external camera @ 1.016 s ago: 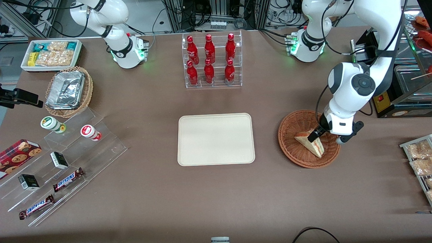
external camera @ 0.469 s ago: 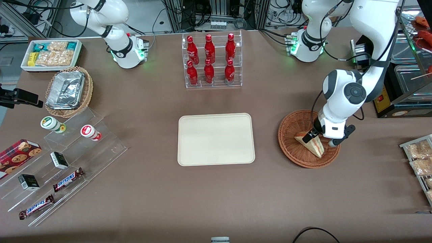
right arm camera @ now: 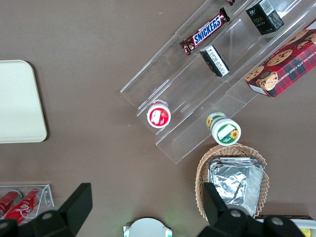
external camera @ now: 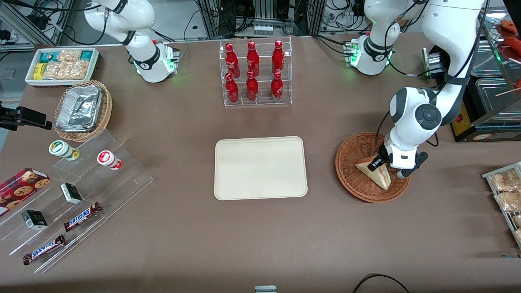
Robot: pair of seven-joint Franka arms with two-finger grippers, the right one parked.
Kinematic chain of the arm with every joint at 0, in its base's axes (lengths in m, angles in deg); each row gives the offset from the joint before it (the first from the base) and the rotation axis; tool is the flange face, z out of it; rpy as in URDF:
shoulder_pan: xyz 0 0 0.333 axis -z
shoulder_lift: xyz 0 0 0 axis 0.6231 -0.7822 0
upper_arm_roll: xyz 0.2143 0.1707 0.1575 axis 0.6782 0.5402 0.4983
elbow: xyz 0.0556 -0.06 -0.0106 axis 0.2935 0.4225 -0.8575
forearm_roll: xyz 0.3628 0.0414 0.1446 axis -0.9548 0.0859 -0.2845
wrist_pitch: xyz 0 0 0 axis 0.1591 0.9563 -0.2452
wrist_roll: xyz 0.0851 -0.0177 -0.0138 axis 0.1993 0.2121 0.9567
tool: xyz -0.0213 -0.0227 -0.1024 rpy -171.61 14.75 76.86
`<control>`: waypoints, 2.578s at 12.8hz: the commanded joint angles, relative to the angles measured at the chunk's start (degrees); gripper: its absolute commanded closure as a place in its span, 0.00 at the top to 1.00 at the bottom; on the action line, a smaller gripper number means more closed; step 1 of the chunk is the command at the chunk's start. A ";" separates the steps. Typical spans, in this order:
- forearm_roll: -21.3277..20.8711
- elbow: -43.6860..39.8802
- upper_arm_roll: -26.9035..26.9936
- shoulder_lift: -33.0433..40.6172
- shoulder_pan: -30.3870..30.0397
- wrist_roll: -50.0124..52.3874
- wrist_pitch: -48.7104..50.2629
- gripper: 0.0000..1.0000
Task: Place sandwich from basket to tray
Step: 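Lower the left gripper and close it on the wrapped sandwich, then lift the sandwich and carry it over the cream tray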
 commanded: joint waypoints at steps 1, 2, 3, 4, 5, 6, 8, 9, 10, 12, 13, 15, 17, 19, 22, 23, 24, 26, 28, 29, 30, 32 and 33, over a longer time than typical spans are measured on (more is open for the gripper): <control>-1.25 -0.32 -0.59 0.77 -0.55 1.32 -0.60 0.00; -1.25 -0.93 -0.59 1.20 -0.11 1.14 0.71 0.00; -1.25 -2.59 -0.50 1.64 -0.02 0.88 4.20 0.00; -1.42 -5.48 -0.59 2.00 0.24 0.61 9.46 0.00; -1.51 -8.82 -0.59 2.26 0.51 0.52 14.56 0.00; -1.51 -12.50 -0.59 2.35 1.73 0.52 18.96 0.00; -1.78 -21.37 -0.59 2.26 4.71 0.61 28.45 0.00; -1.86 -27.07 -0.59 1.65 7.34 0.96 33.11 0.00; -1.86 -31.74 -0.59 0.86 9.63 1.31 36.81 0.00; -1.60 -38.62 -0.59 -1.07 13.24 1.66 40.96 0.00; -1.43 -40.30 -0.59 -1.69 14.82 1.75 41.32 0.00; -1.51 -41.10 -0.59 -3.00 17.81 0.88 41.15 0.00; -1.69 -43.20 -0.50 -6.94 22.46 0.70 38.36 0.00; -1.69 -47.07 -0.59 -11.43 25.02 0.61 37.46 0.00; -5.89 -48.66 -0.50 -17.05 31.25 1.04 36.23 0.00; -6.08 -48.84 -0.50 -18.12 32.75 0.88 36.06 0.00; -6.08 -48.84 -0.50 -18.91 33.29 0.61 35.62 0.00; -6.17 -48.58 -0.50 -19.79 34.51 0.61 33.51 0.00; -8.53 -48.40 -0.50 -21.46 35.93 0.61 33.24 0.00; -9.50 -48.40 -0.50 -22.60 36.45 0.78 32.72 0.00; -9.69 -48.49 -0.50 -23.83 37.59 0.79 30.63 0.00; -9.69 -48.58 -0.50 -25.94 38.74 1.31 26.93 0.00; -9.77 -48.58 -0.41 -26.56 39.70 1.49 26.39 0.00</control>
